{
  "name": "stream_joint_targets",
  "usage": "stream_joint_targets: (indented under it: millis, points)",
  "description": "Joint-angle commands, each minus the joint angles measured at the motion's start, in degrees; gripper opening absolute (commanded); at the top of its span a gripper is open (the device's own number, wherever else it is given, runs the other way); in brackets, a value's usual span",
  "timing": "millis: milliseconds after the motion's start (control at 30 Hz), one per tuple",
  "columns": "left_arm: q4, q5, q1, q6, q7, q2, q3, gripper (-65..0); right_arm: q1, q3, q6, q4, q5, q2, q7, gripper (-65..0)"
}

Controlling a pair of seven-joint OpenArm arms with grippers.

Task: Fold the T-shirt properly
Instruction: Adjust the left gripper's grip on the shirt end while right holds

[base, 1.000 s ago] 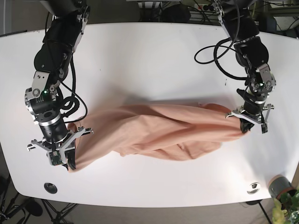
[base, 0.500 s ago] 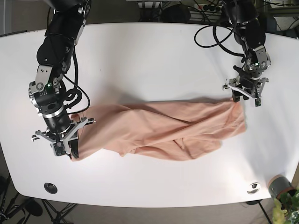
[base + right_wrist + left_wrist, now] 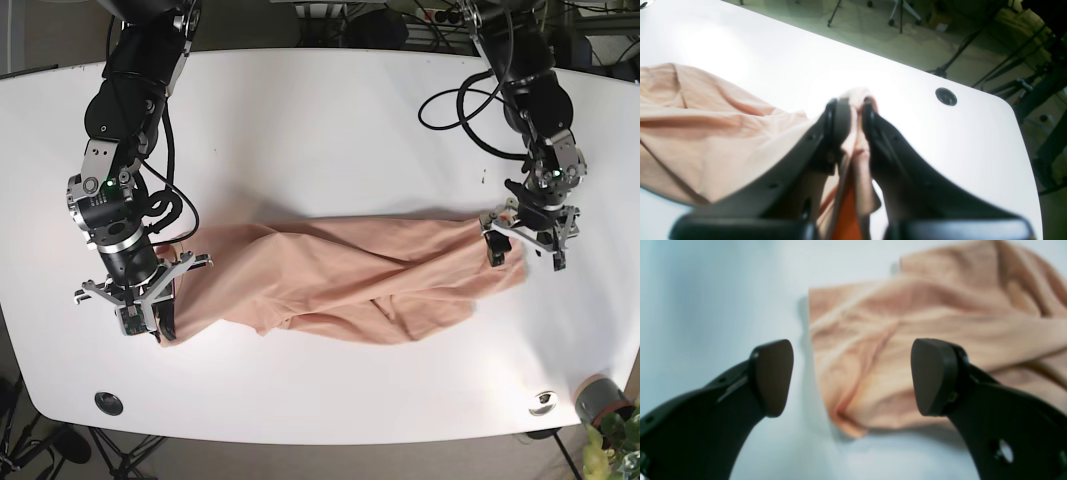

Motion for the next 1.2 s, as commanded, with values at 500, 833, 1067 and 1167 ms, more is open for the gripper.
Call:
stream_joint_targets:
  millis: [500,833,1067,1167]
  points:
    - [-24.59,-0.56,-14.01,0.15,-3.19,-3.24,-2.76,-12.9,1.72,0.17,-0.25,0.90,0.62,0.44,1.68,-65.0]
    - [-33.20,-0.65,-16.64,-0.64,-3.36,-4.21,-2.50,-13.2,1.80,0.17,-0.25,0.90,0.62,0.44,1.68,-65.0]
    - [-34.79,-0.30,-16.38,-6.45,-3.28,-2.63,-2.50,-35.6,2.42,0.17,-0.25,0.90,0.62,0.44,1.68,-65.0]
    - [-34.79,-0.21,-16.12,-6.27,-3.36,-2.63,-2.50,-45.4,2.51,0.17,-0.25,0.90,0.62,0.44,1.68,-65.0]
